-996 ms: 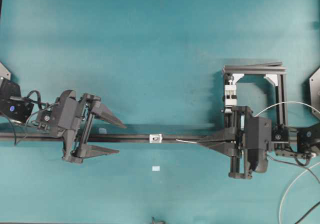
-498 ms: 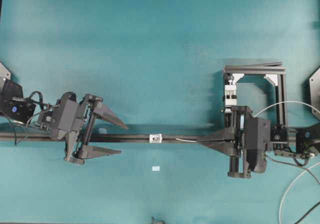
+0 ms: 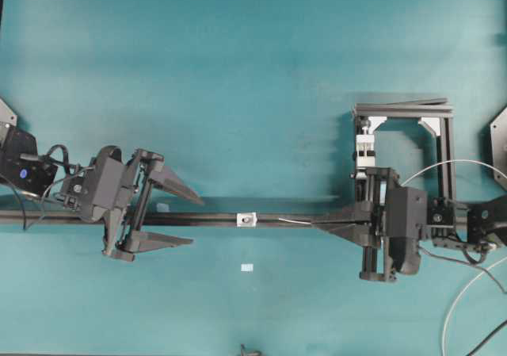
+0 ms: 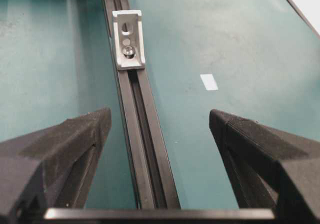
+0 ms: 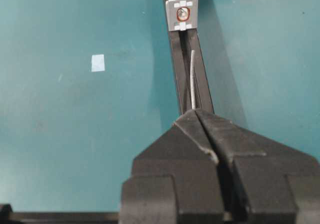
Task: Insert the wire through the hole in the metal fitting marked with a red label.
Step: 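Push the wire tip leftward into the bracket hole with the right gripper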
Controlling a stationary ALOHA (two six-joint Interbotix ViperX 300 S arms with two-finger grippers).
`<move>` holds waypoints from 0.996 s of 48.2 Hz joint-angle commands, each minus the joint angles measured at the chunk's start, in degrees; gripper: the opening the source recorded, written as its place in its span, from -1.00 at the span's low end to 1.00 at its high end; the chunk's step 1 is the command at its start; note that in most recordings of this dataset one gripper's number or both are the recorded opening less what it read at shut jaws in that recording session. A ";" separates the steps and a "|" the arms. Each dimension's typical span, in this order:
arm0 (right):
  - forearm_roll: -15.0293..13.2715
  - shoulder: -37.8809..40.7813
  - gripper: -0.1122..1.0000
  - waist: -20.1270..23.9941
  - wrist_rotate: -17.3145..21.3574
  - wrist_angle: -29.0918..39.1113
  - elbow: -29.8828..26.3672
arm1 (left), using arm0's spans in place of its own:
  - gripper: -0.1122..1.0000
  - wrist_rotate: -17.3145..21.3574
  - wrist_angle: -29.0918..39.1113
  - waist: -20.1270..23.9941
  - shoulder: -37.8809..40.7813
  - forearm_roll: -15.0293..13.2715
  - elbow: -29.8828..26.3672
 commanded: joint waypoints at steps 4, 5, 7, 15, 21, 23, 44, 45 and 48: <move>-0.18 -0.53 -0.82 0.26 0.09 -0.70 -0.70 | 0.60 0.09 -0.53 0.18 -0.62 0.09 -0.79; -0.18 -0.53 -0.82 0.26 0.09 -0.70 -0.70 | 0.60 0.09 -0.44 0.18 -0.70 0.09 -0.79; -0.26 -0.53 -0.82 0.26 0.00 -0.79 -0.70 | 0.60 0.09 -0.44 0.18 -0.70 0.18 -0.79; -0.26 -0.26 -0.82 0.26 0.09 -1.14 -0.79 | 0.60 0.09 -0.35 0.18 -0.70 0.09 -0.79; -0.26 0.09 -0.82 0.26 0.00 -1.23 -1.14 | 0.60 0.09 -0.35 0.26 -0.70 0.09 -0.79; -0.35 0.26 -0.82 0.26 -0.09 -1.32 -1.23 | 0.60 0.09 -0.35 0.26 -0.70 0.09 -0.79; -0.79 1.49 -0.82 -0.18 -0.18 -2.64 -1.85 | 0.60 0.18 -0.35 0.26 -0.62 0.09 -0.79; -0.79 1.67 -0.82 -0.18 -0.18 -2.64 -1.93 | 0.60 0.18 -0.35 0.26 -0.62 0.09 -0.79; -1.05 1.93 -0.82 -0.35 -0.18 -2.72 -2.11 | 0.60 0.18 -0.35 0.26 -0.62 0.18 -0.79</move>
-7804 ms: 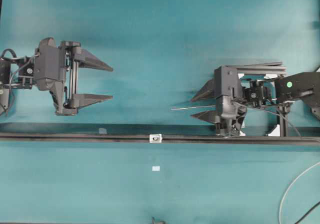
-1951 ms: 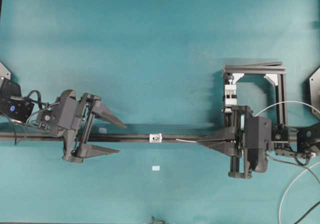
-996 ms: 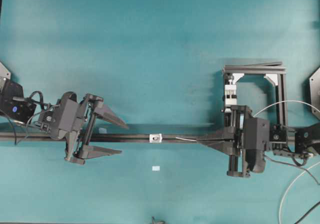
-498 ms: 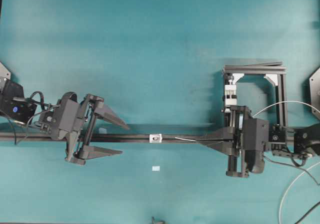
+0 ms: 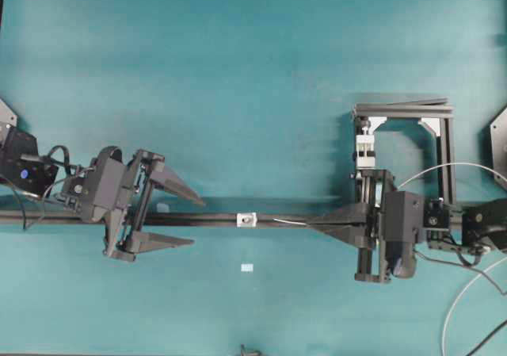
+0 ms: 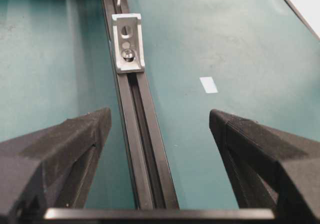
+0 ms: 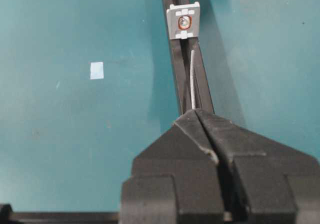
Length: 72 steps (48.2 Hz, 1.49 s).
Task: Insert the wire through the hole in the metal fitting marked with a red label.
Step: 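Push the wire tip leftward into the bracket hole with the right gripper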
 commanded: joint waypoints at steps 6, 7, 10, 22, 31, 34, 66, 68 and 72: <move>-0.88 -0.26 -0.82 -0.35 -0.18 -0.88 -1.14 | 0.60 0.18 -0.44 0.18 -0.62 0.09 -0.70; -0.88 -0.26 -0.82 -0.35 -0.18 -0.88 -1.14 | 0.60 0.18 -0.44 0.09 -0.62 0.09 -0.70; -1.14 -0.09 -0.82 -0.44 -0.18 -1.14 -1.23 | 0.60 0.09 -0.44 0.09 -0.62 0.09 -0.70; -1.49 0.79 -0.82 -0.97 -0.18 -1.49 -1.76 | 0.60 0.09 -0.44 0.09 -0.53 0.09 -0.79; -1.93 1.23 -0.82 -1.41 -0.18 -1.49 -2.02 | 0.60 0.18 -0.35 0.09 -0.53 0.09 -0.88; -2.20 1.23 -0.82 -1.58 -0.18 -1.49 -2.11 | 0.60 0.18 -0.44 0.18 -0.53 0.18 -0.88; -4.04 1.93 -0.82 -2.55 -0.26 -1.49 -3.08 | 0.60 0.18 -0.35 0.09 -0.44 0.18 -0.97; -4.04 1.93 -0.82 -2.64 -0.26 -1.49 -3.08 | 0.60 0.18 -0.35 0.09 -0.53 0.18 -0.97; -4.04 1.93 -0.82 -2.64 -0.35 -1.49 -3.16 | 0.60 0.18 -0.35 0.18 -0.44 0.18 -0.88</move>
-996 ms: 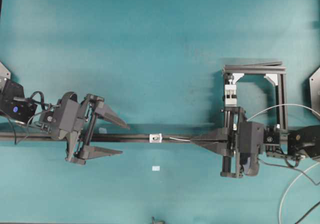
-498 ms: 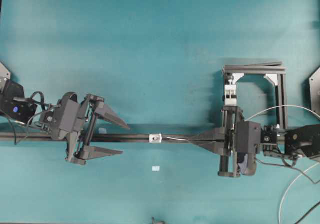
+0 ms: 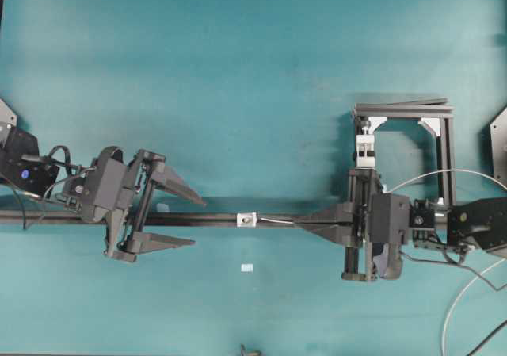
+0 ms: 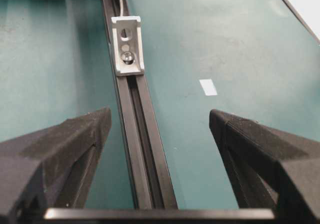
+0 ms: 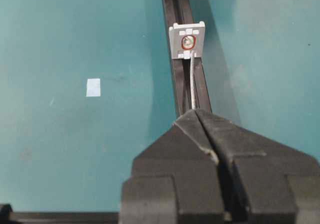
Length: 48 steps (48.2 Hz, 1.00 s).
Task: Insert the wire through the hole in the metal fitting marked with a red label.
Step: 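Push the wire tip leftward into the bracket hole with the right gripper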
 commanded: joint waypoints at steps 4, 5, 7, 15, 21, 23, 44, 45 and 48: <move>-0.18 -0.79 -0.82 -0.26 -0.18 -0.53 -0.88 | 0.60 0.18 -0.18 0.18 -0.62 0.18 -0.53; -0.26 -0.79 -0.82 -0.35 -0.18 -0.53 -0.88 | 0.60 0.09 -0.26 0.09 -0.53 0.18 -0.62; -0.44 -0.79 -0.82 -0.35 -0.18 -0.53 -0.88 | 0.60 0.18 -0.18 0.09 -0.62 0.18 -0.53; -1.23 -0.62 -0.82 -0.53 -0.18 -0.53 -1.14 | 0.60 0.18 -0.18 0.09 -0.53 0.18 -0.62; -1.23 -0.18 -0.82 -0.79 -0.18 -0.53 -1.41 | 0.60 0.18 -0.18 0.09 -0.62 0.18 -0.62; -1.23 -0.09 -0.82 -0.88 -0.18 -0.53 -1.58 | 0.60 0.18 -0.18 0.18 -0.62 0.18 -0.62; -1.67 0.18 -0.82 -1.23 -0.26 -0.53 -1.93 | 0.60 0.18 -0.18 0.09 -0.62 0.18 -0.62; -1.76 0.18 -0.82 -1.23 -0.26 -0.53 -2.02 | 0.60 0.18 -0.18 0.18 -0.62 0.18 -0.62; -2.20 0.18 -0.82 -1.23 -0.26 -0.53 -2.02 | 0.60 0.18 -0.18 0.09 -0.53 0.18 -0.62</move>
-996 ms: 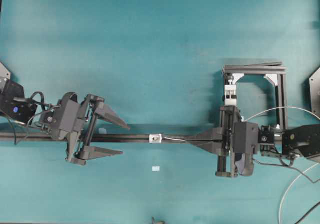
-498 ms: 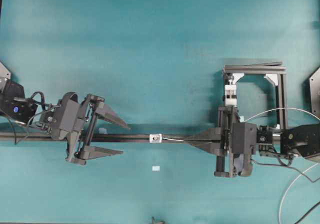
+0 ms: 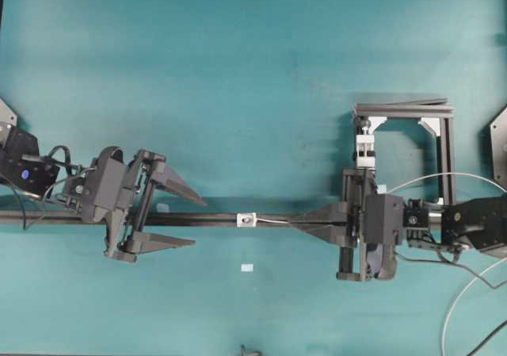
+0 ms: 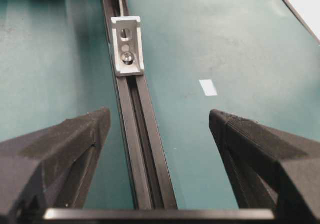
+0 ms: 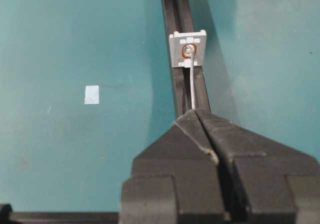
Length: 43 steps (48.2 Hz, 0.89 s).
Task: Insert the wire through the hole in the metal fitting marked with a red label.
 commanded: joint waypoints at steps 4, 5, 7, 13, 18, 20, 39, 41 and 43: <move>-0.79 -0.70 -0.82 -0.18 -0.09 -0.53 -0.79 | 0.60 0.09 -0.26 0.09 -0.62 0.09 -0.62; -0.70 -0.70 -0.82 -0.18 -0.09 -0.53 -0.79 | 0.60 0.09 -0.18 0.09 -0.53 0.09 -0.62; -0.79 -0.70 -0.82 -0.18 -0.09 -0.44 -0.79 | 0.60 0.09 -0.26 0.18 -0.53 0.09 -0.62; -0.79 -0.70 -0.82 -0.18 -0.09 -0.44 -0.88 | 0.60 0.09 -0.26 0.09 -0.53 0.09 -0.62; -0.79 -0.53 -0.82 -0.26 -0.09 -0.53 -1.05 | 0.60 0.09 -0.26 0.18 -0.53 0.09 -0.62; -0.79 -0.26 -0.82 -0.44 -0.09 -0.44 -1.23 | 0.60 0.09 -0.26 0.18 -0.53 0.09 -0.70; -3.34 1.85 -0.82 -2.55 -0.09 -0.09 -3.78 | 0.59 0.09 0.00 0.09 -0.53 0.18 -1.41; -3.60 1.93 -0.82 -2.72 -0.09 0.00 -4.04 | 0.59 0.09 0.18 0.09 -0.53 0.09 -1.58; -3.78 2.11 -0.82 -2.90 -0.09 0.00 -4.22 | 0.58 0.09 0.35 0.09 -0.53 0.09 -1.67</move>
